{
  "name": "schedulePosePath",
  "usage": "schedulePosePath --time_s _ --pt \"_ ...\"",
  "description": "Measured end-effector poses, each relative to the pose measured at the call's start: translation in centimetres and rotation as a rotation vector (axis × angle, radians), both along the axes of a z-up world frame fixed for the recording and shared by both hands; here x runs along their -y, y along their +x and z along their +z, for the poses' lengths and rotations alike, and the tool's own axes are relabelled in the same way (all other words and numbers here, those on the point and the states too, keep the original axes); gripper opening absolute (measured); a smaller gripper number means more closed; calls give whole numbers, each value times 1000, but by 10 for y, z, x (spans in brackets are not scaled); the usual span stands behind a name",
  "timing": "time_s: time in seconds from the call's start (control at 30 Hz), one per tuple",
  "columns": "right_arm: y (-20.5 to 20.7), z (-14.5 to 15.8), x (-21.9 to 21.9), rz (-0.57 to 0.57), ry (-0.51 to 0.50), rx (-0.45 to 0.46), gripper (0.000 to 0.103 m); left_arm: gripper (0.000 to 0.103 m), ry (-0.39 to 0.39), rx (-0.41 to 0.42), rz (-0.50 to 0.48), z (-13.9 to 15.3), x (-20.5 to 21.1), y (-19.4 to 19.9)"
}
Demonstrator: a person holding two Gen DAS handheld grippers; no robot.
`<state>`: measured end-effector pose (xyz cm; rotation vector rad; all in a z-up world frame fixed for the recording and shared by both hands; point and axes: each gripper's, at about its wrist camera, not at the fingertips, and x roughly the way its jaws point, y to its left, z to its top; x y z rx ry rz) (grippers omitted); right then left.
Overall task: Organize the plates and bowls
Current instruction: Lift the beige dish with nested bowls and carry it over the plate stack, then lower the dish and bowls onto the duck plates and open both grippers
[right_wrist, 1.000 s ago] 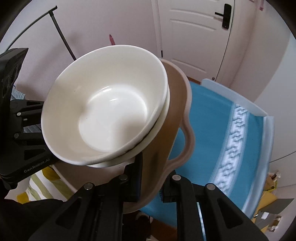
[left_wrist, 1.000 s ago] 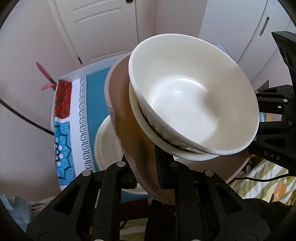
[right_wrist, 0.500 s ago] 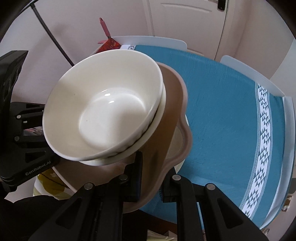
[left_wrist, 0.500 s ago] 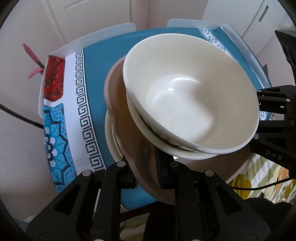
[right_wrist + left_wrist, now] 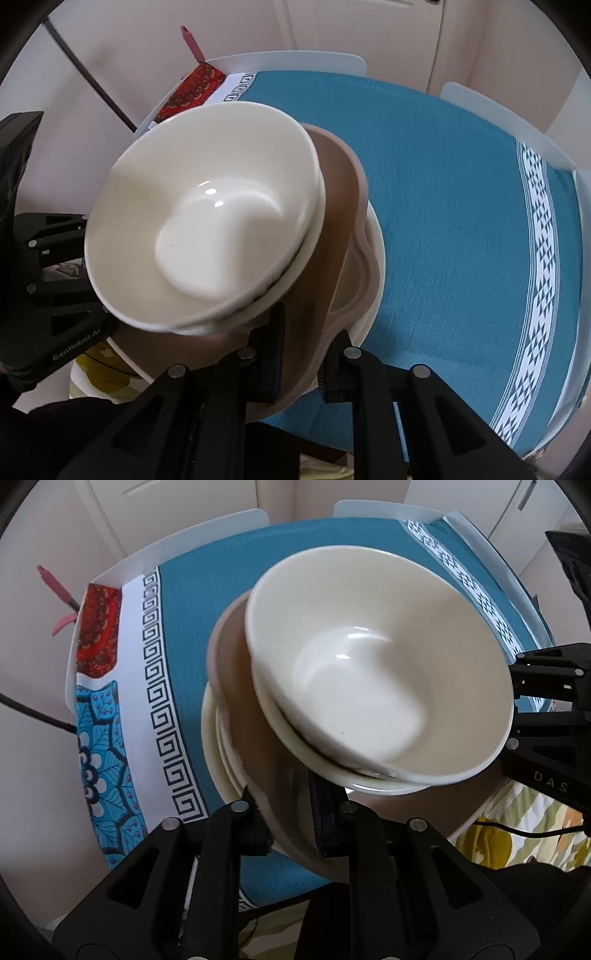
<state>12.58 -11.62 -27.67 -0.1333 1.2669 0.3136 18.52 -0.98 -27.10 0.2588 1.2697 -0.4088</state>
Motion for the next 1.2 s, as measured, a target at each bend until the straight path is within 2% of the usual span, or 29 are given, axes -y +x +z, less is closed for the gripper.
schedulePosePath --time_s 0.17,0.27,0.5,0.7,0.9,1.2 --pt "-1 0 -4 -23 1 -24 16 13 3 -45 29 -2 1 6" --pt "1 -6 -5 -37 22 -72 22 13 3 -94 33 -2 1 11" --pt "10 -4 -7 -68 9 -134 24 13 -1 -212 30 -3 1 17" --pt "18 -4 -11 -80 -5 -157 24 14 -44 -298 35 -1 -6 23" --pt "21 2 -10 -82 -8 -169 25 15 -21 -296 4 9 -9 22" --pt "23 10 -9 -86 -29 -170 25 15 -26 -294 23 12 -13 18"
